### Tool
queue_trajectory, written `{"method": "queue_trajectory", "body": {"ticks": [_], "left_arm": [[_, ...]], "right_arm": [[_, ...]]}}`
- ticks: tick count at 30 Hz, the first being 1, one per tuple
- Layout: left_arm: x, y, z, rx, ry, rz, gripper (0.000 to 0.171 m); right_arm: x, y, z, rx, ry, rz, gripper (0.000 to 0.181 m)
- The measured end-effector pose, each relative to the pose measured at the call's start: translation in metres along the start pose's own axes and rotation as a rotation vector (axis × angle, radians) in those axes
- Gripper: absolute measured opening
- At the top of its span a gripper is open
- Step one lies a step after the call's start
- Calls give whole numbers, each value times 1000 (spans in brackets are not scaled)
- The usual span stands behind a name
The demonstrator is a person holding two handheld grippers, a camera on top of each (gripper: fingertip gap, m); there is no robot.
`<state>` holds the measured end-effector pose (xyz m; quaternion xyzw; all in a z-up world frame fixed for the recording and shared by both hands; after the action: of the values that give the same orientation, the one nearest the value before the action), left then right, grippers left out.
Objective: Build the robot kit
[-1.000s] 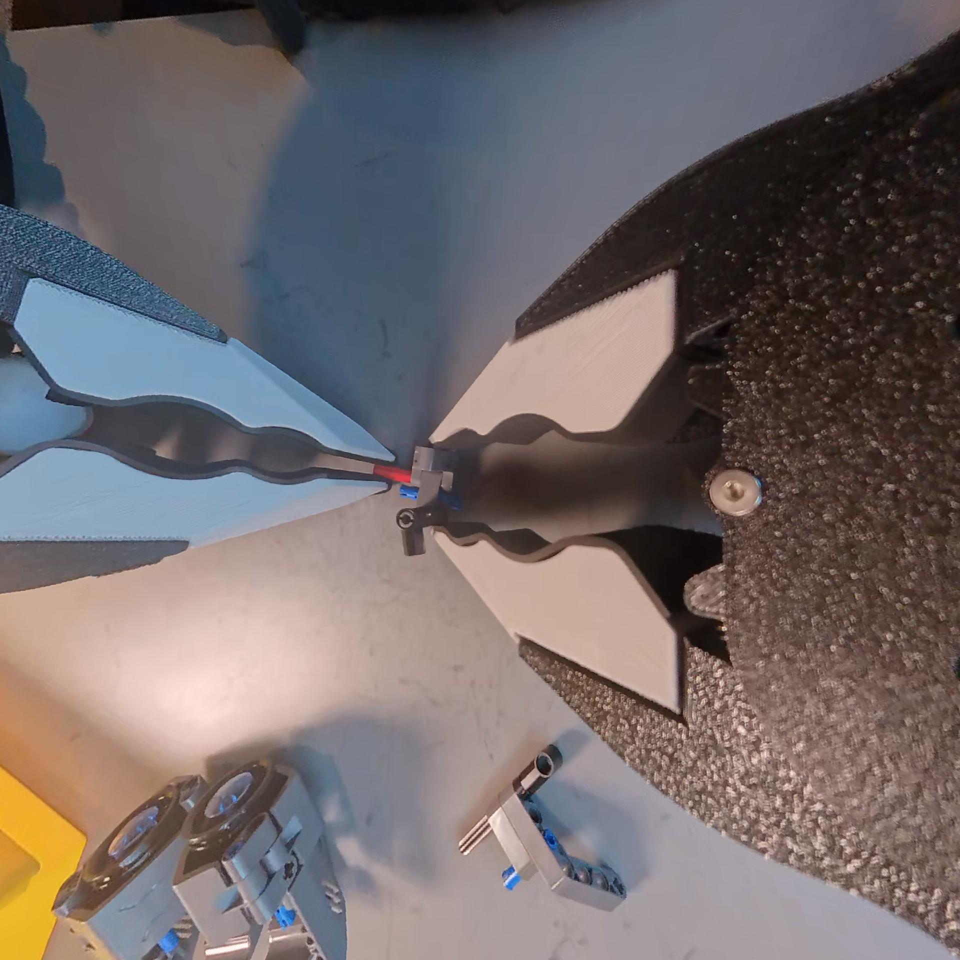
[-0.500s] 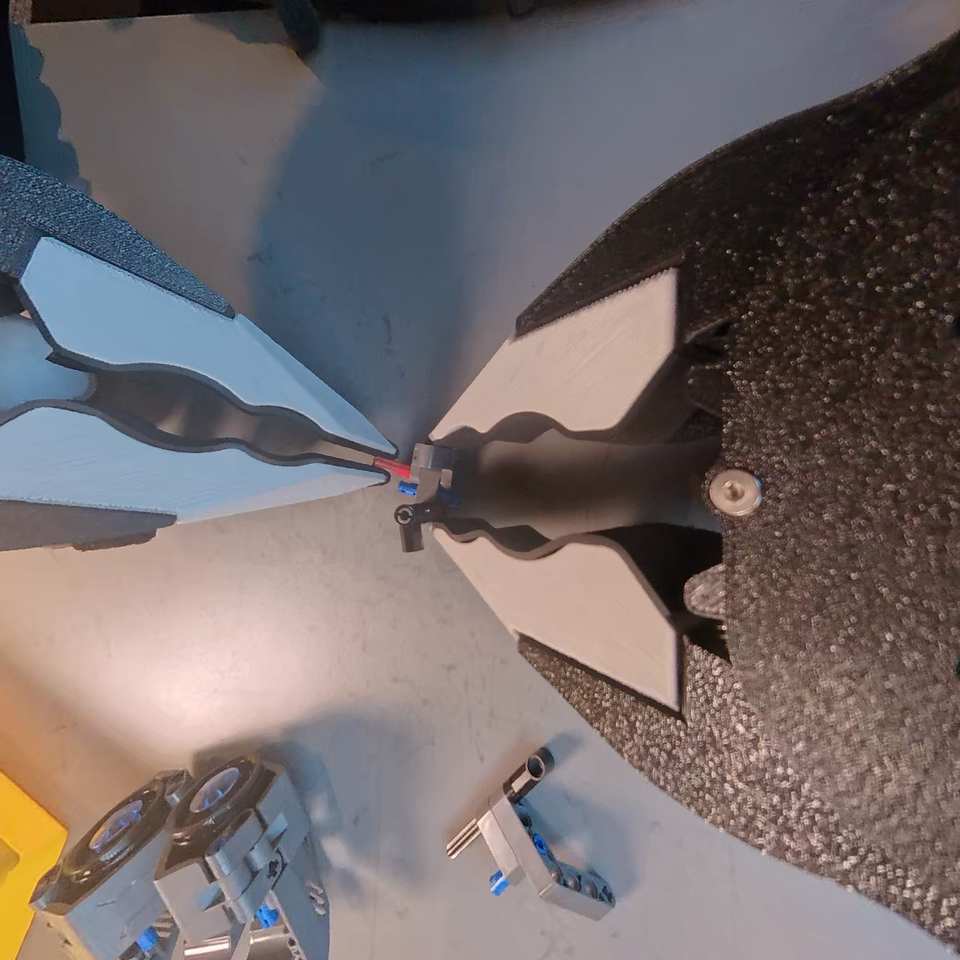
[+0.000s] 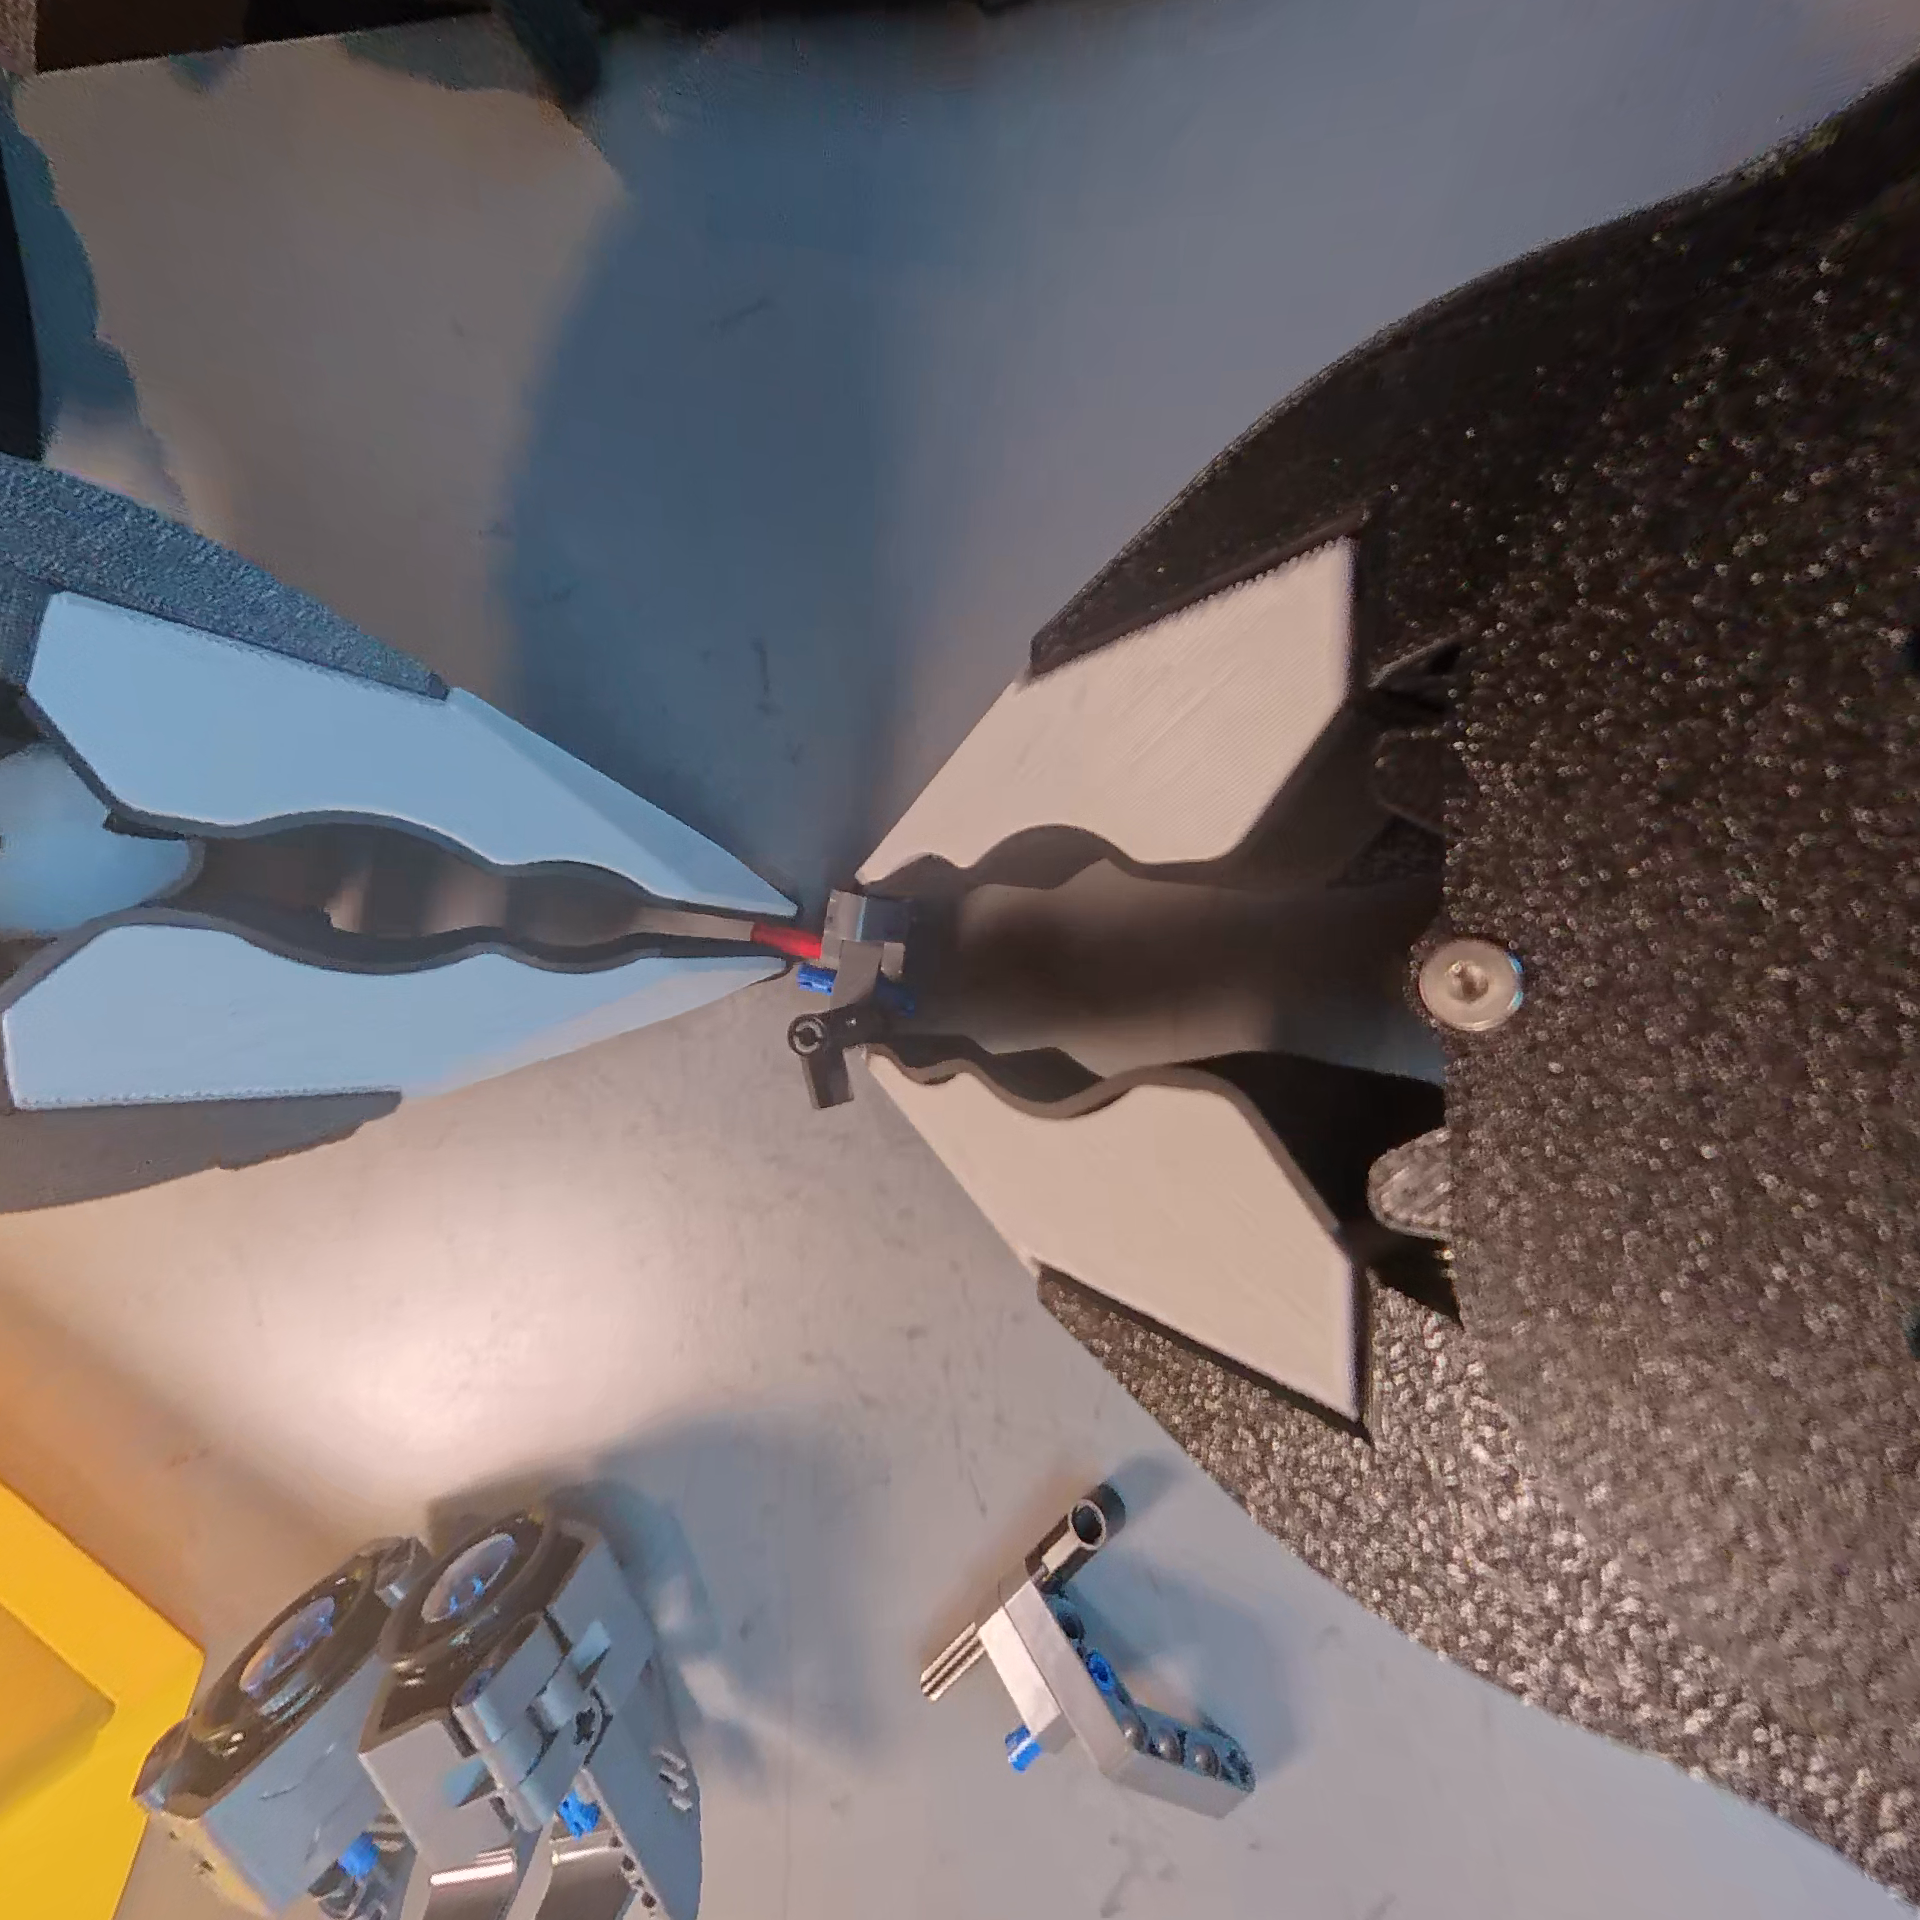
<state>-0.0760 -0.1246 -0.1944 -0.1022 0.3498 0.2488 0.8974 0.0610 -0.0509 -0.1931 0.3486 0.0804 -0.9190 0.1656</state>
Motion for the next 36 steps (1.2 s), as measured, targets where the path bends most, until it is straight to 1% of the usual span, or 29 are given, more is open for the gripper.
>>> {"method": "queue_trajectory", "body": {"ticks": [2, 5, 9, 15, 18, 23, 29, 36], "left_arm": [[0, 0, 0, 0, -1, -4, 25], [0, 0, 0, -2, -1, -5, 25], [0, 0, 0, -4, -1, -6, 25], [-1, 0, 0, -8, -1, -5, 25], [-1, 0, 0, -10, -1, -2, 25], [-1, -1, 0, -10, -1, -6, 24], [-1, -1, 0, -7, -1, -7, 23], [-1, -2, 0, -8, -1, -7, 23]], "right_arm": [[1, -4, 0, 27, 3, 41, 1], [1, -6, 1, 63, 10, 62, 1], [3, -6, 2, 109, 12, 63, 2], [3, -5, 3, 118, 18, 46, 3], [2, -5, 3, 145, 14, 81, 10], [-1, -6, 1, 141, 21, 73, 13], [-9, -6, -2, 132, 29, 59, 3], [-6, -5, -1, 117, 56, 41, 0]]}}
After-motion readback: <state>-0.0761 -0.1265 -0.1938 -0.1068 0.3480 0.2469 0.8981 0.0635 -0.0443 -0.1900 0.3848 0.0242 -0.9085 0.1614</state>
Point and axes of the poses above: each gripper's, where its closed fingertips meet, x out along the fingers, z out of its top, y = z × x across the jaws, the point moved 10 cm from there along -x, back along the fingers, and after that the axes turned 3 degrees about -z, right-handed, at the moved point
